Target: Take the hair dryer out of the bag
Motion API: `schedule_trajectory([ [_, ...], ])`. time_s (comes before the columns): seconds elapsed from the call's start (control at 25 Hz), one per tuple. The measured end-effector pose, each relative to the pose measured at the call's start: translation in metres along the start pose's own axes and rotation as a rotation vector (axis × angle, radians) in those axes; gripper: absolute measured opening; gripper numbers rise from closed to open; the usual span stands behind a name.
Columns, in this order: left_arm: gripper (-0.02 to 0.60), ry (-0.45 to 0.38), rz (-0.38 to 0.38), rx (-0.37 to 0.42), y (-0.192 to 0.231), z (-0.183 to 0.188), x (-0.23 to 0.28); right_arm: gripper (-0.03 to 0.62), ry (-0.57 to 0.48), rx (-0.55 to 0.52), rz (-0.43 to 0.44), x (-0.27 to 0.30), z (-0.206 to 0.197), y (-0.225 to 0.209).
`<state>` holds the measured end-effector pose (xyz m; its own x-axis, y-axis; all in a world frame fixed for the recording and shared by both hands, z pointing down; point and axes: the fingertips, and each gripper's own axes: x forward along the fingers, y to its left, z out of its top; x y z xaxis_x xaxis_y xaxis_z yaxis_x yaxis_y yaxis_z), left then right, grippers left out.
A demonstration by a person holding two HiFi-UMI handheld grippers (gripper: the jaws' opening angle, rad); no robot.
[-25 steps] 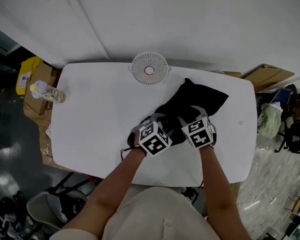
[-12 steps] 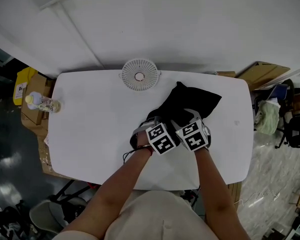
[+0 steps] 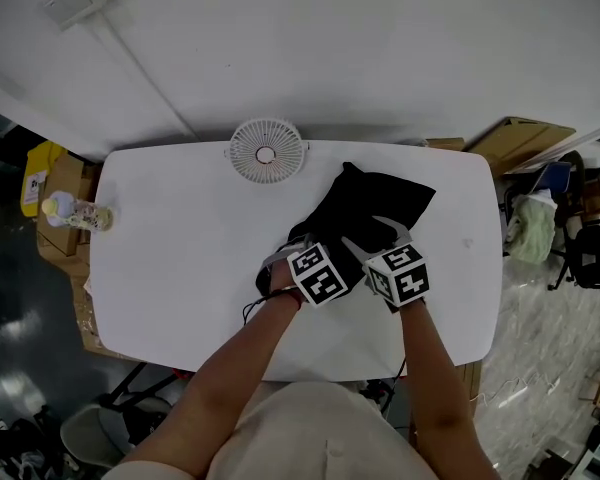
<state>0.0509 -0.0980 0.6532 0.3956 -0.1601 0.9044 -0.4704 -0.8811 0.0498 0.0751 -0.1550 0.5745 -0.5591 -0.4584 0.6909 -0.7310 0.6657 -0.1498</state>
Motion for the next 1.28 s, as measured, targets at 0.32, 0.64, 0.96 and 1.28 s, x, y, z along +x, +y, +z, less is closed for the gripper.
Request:
schedule_trajectory([
  [0.32,0.179,-0.009,-0.012,0.006,-0.001,-0.007,-0.004,0.265,-0.28,0.459,-0.178,-0.08,0.005,-0.125],
  [0.64,0.179,-0.022,-0.017,0.018,-0.002,-0.01,-0.004,0.321,-0.4,0.851,-0.135,-0.056,-0.016,-0.177],
  [0.96,0.179,-0.041,-0.025,0.027,-0.003,-0.01,-0.007,0.023,-0.327,0.881,-0.063,-0.036,-0.026,-0.171],
  [1.28,0.167,-0.075,-0.038,0.036,-0.012,-0.021,-0.05,0.02,-0.344,0.891,-0.075,-0.044,-0.022,-0.171],
])
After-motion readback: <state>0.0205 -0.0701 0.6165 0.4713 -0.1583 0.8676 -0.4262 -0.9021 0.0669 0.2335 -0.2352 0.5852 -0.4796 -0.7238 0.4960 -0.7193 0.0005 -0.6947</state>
